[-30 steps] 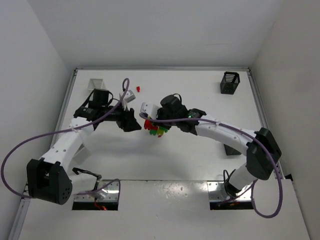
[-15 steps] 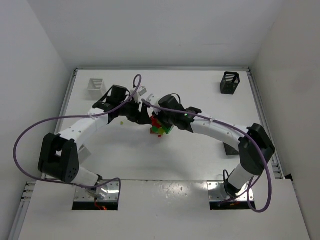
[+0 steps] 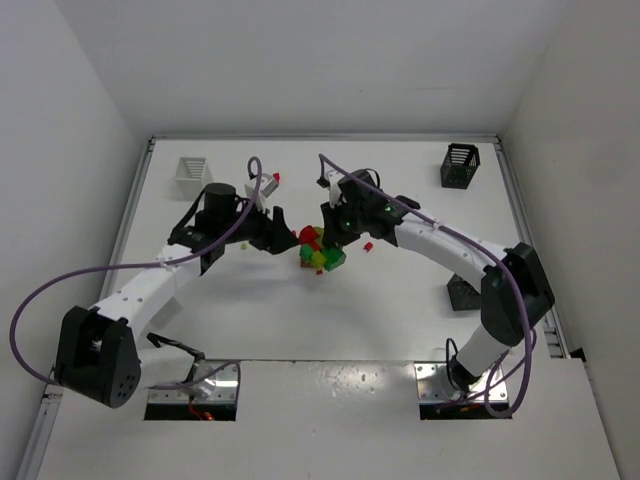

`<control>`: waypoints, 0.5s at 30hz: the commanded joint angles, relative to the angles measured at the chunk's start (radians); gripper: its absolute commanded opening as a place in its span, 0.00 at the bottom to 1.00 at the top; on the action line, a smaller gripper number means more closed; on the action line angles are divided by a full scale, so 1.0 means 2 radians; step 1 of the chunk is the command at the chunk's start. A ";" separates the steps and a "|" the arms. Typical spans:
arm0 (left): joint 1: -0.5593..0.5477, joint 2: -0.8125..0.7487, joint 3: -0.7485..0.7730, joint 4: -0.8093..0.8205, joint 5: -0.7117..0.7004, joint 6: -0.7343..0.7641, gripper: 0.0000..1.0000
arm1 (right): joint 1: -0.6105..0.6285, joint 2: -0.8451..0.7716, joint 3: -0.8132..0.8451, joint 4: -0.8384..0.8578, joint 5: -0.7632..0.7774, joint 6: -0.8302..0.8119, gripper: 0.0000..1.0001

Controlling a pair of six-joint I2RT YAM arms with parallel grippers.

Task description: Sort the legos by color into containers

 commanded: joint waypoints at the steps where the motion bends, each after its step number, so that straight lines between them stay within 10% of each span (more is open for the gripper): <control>1: -0.014 -0.026 -0.010 0.040 -0.007 0.000 0.69 | -0.015 0.008 0.022 0.005 -0.052 0.056 0.00; 15: -0.046 0.017 0.005 0.064 -0.037 0.030 0.69 | -0.041 0.013 0.017 0.026 -0.162 0.119 0.00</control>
